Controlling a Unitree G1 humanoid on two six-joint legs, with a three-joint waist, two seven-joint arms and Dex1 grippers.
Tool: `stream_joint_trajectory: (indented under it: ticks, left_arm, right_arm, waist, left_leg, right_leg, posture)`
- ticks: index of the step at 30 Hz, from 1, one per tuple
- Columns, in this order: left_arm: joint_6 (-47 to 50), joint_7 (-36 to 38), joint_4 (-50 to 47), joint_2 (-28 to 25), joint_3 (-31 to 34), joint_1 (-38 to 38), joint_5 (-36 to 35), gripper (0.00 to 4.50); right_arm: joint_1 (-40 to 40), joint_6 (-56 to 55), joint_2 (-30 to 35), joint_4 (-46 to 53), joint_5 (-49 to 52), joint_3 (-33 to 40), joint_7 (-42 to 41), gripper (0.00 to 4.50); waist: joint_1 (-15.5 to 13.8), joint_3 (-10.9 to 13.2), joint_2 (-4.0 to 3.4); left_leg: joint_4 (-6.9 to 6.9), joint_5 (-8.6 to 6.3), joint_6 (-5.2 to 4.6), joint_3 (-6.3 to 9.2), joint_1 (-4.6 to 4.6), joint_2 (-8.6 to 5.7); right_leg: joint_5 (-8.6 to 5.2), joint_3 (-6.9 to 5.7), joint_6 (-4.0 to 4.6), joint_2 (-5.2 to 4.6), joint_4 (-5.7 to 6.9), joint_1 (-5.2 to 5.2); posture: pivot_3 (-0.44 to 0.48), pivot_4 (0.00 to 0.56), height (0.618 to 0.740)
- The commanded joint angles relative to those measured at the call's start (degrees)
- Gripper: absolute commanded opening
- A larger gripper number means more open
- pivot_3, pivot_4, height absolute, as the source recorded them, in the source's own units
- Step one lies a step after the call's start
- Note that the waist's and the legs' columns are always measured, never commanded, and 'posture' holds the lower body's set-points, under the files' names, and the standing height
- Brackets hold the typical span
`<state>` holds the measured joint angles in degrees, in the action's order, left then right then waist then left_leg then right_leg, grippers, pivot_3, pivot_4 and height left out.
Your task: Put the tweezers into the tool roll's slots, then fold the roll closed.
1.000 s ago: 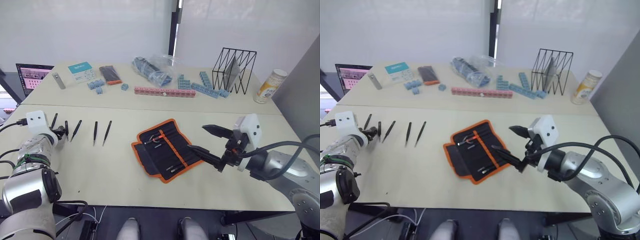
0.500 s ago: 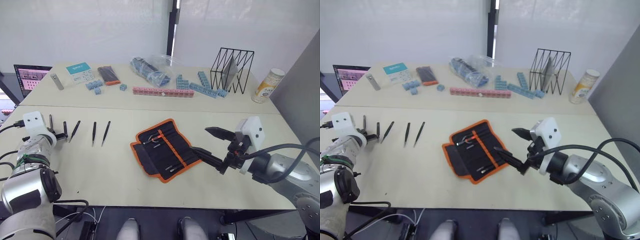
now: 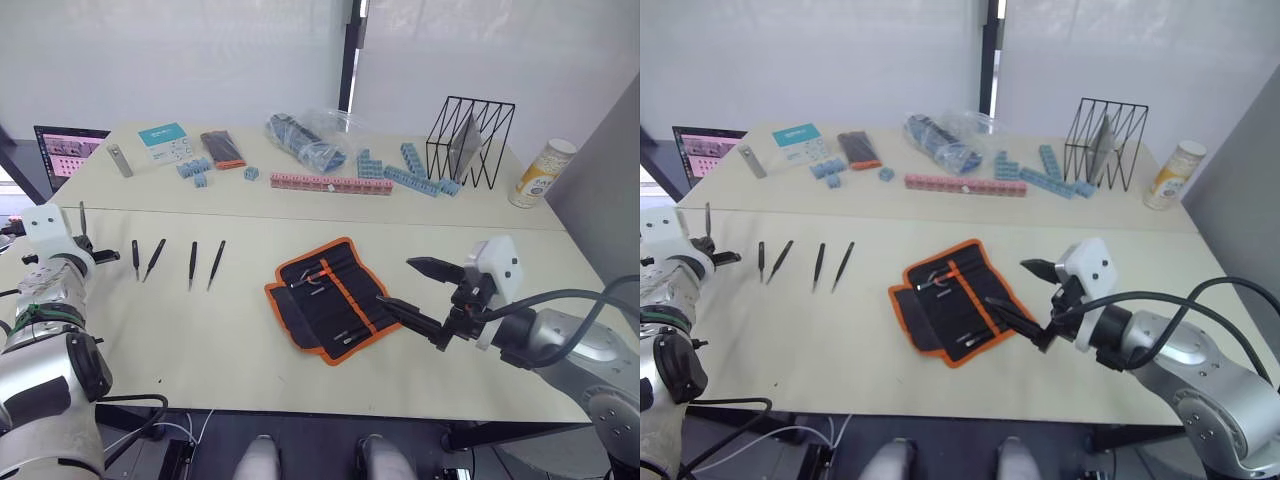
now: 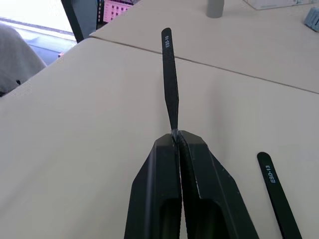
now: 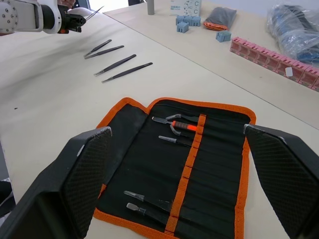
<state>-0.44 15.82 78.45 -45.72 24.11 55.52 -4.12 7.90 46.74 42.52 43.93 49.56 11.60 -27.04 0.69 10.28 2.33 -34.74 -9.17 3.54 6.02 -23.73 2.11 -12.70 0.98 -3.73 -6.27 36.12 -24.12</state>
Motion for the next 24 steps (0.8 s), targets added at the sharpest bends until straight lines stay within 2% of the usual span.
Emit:
stream_joint_trajectory:
  ticks: [1,4,8,10,12,15,19,21,24]
  left_arm:
    - [-2.77,5.66,-3.06,-1.26,-2.6,0.05,1.3,0.03]
    - [-3.35,10.93,-4.69,-1.33,-3.7,-1.2,0.78,0.03]
    - [-4.45,20.55,-12.49,-1.25,-4.94,-8.85,-1.0,0.03]
    - [-3.2,22.88,-19.76,-0.67,-4.46,-14.39,-2.92,0.03]
    - [1.82,24.48,-33.69,0.68,-1.9,-23.75,-7.51,0.03]
    - [9.34,23.91,-51.23,2.61,0.89,-34.21,-12.68,0.03]
    - [21.44,20.87,-79.38,5.91,5.08,-52.15,-19.32,0.03]
    - [26.61,18.6,-87.62,6.95,6.42,-58.16,-20.81,0.03]
    - [31.85,14.84,-93.33,8.72,7.73,-63.26,-21.38,0.03]
  right_arm:
    - [0.92,-1.28,0.68,-0.01,-0.81,-0.15,-0.94,4.5]
    - [1.4,-1.36,0.52,-0.6,-1.31,-0.65,-1.54,4.5]
    - [2.02,-1.97,-0.01,-1.78,-2.58,-2.07,-2.35,4.5]
    - [2.1,-2.47,-0.14,-2.37,-3.59,-2.79,-2.87,4.5]
    - [2.49,-3.22,-0.51,-3.39,-5.18,-4.04,-3.39,4.5]
    - [2.77,-4.12,-0.79,-4.63,-6.5,-4.69,-4.15,4.5]
    - [3.46,-5.99,-1.33,-7.65,-9.08,-6.78,-5.96,4.5]
    - [3.99,-6.75,-1.6,-8.84,-10.28,-7.77,-6.92,4.5]
    - [4.73,-7.48,-2.15,-9.91,-11.22,-8.64,-7.9,4.5]
  waist:
    - [0.03,0.0,0.0]
    - [0.06,0.0,0.0]
    - [0.73,0.0,-0.01]
    - [0.91,0.0,-0.01]
    - [1.19,0.0,-0.02]
    - [1.33,0.01,-0.02]
    - [1.2,0.01,0.01]
    - [1.07,0.02,-0.01]
    - [0.61,0.03,-0.04]
  left_leg:
    - [0.0,0.0,0.0,0.0,0.0,0.0]
    - [0.0,0.0,0.0,0.0,-0.01,0.0]
    - [0.02,0.0,0.0,0.0,0.0,0.02]
    - [0.04,0.0,0.0,-0.01,0.0,0.03]
    - [0.05,0.0,0.0,-0.01,0.0,0.06]
    - [0.04,0.0,0.0,-0.01,-0.02,0.09]
    - [-0.02,0.0,0.0,-0.02,0.04,0.12]
    - [-0.03,0.0,0.0,-0.02,0.03,0.15]
    - [-0.08,0.0,-0.01,-0.03,0.09,0.19]
  right_leg:
    - [0.0,0.0,0.0,0.0,0.0,0.0]
    - [0.01,0.0,0.01,0.0,0.0,-0.01]
    - [0.02,0.01,0.04,0.0,-0.01,-0.03]
    - [0.03,0.03,0.06,0.01,0.01,-0.05]
    - [0.05,0.03,0.09,0.02,0.01,-0.06]
    - [0.07,0.05,0.13,0.02,-0.01,-0.04]
    - [0.09,0.1,0.16,0.05,-0.04,0.03]
    - [0.06,0.09,0.27,0.06,-0.09,0.0]
    - [-0.11,0.08,0.6,0.11,-0.04,-0.01]
  posture:
    - [0.0,0.15,0.737]
    - [0.0,0.15,0.737]
    - [0.0,0.15,0.737]
    - [0.0,0.15,0.737]
    - [0.0,0.15,0.737]
    - [0.0,0.15,0.737]
    - [0.0,0.15,0.737]
    - [0.0,0.15,0.737]
    - [0.0,0.15,0.737]
